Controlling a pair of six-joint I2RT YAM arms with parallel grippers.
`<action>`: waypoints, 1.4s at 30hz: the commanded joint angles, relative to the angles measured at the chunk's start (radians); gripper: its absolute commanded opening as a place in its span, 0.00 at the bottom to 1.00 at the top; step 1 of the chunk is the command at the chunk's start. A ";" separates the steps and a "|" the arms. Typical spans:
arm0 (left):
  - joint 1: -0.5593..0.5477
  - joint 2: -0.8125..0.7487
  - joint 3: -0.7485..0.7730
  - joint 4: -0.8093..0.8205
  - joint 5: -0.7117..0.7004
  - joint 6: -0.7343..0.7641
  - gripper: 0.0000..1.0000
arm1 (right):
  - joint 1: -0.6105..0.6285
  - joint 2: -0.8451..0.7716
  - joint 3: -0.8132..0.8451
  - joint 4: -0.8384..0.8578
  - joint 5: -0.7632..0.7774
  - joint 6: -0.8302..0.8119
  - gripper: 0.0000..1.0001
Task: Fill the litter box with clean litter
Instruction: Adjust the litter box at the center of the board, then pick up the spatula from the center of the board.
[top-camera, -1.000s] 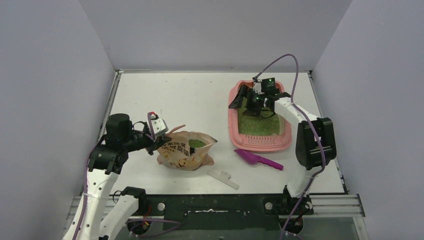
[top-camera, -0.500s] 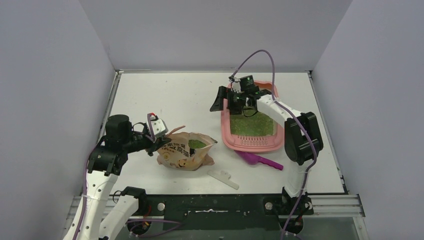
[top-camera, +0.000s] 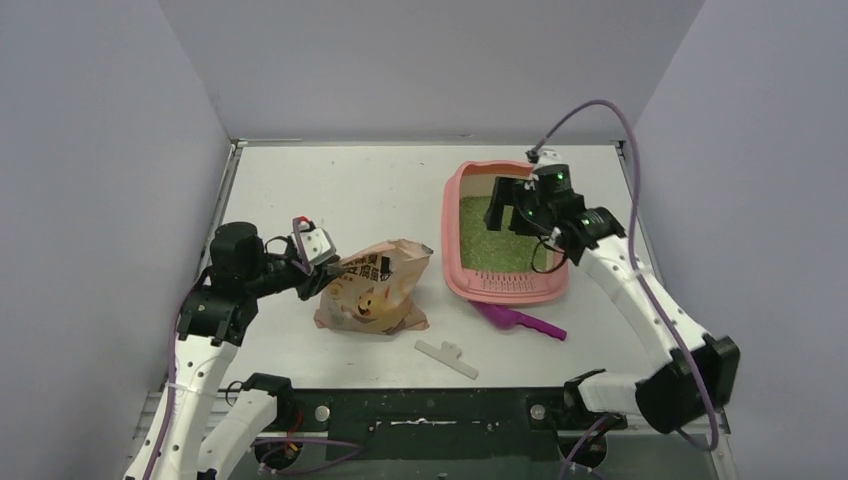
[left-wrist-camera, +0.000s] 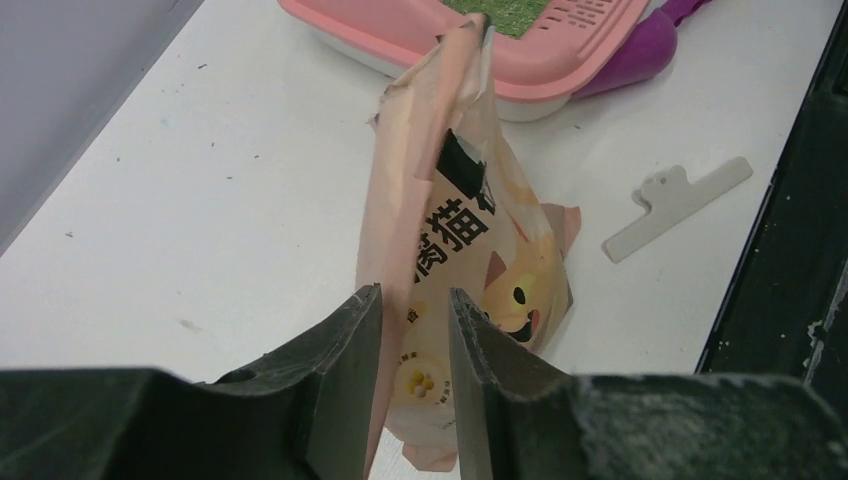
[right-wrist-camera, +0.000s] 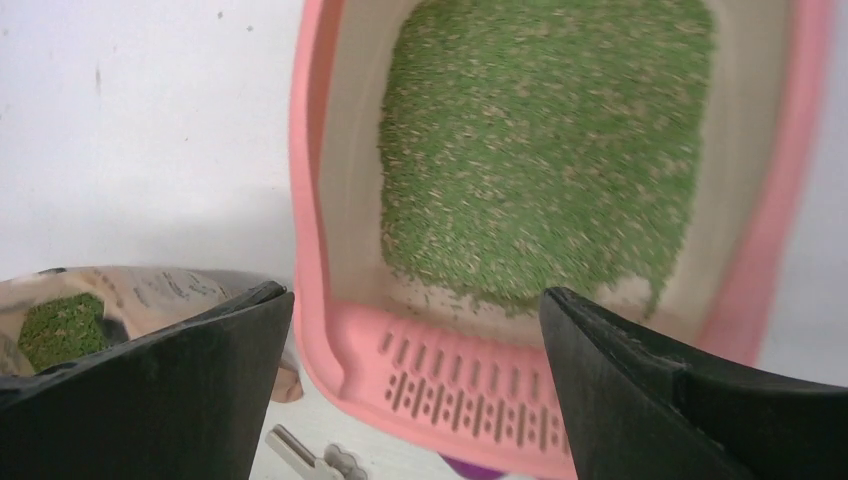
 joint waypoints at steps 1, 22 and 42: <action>-0.002 0.037 0.014 0.157 -0.011 -0.033 0.28 | -0.010 -0.206 -0.146 -0.103 0.262 0.156 1.00; -0.020 -0.033 0.028 0.267 0.027 -0.211 0.45 | -0.044 -0.546 -0.525 -0.481 0.379 0.955 0.86; -0.026 -0.113 0.009 0.242 0.025 -0.265 0.46 | -0.133 -0.437 -0.744 -0.237 0.277 1.122 0.71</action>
